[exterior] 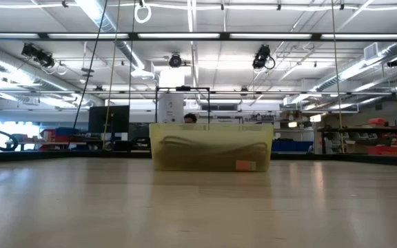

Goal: Pick and place USB-C Cables
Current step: Return to Home Position

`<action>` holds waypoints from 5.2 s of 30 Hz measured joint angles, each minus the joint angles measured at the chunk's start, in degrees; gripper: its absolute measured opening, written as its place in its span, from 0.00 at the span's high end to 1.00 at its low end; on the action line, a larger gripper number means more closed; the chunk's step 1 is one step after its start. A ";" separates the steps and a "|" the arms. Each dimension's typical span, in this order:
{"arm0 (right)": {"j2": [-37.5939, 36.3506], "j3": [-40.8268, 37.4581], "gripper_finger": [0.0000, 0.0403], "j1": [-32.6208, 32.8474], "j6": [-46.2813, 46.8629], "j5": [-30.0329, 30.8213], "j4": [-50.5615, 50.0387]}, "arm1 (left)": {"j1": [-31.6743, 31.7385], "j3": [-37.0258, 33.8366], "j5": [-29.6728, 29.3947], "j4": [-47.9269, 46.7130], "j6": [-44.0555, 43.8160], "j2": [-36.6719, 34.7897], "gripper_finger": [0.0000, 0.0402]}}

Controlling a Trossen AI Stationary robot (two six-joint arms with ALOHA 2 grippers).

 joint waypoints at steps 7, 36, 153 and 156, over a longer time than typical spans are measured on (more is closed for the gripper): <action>-0.25 0.00 0.98 0.00 -0.33 -0.93 -1.15 | 0.00 0.00 1.41 1.11 -1.12 0.09 0.48; -1.32 0.02 0.97 -0.02 1.97 12.61 -1.86 | 0.04 0.04 -15.20 -8.25 5.80 2.49 0.96; -68.39 -122.51 0.98 0.25 22.59 5.74 61.27 | 16.94 -83.71 18.13 59.84 -7.38 -36.56 0.95; -68.39 -124.65 0.98 0.26 24.43 4.30 63.88 | 16.94 -83.71 18.12 59.84 -8.63 -36.56 0.95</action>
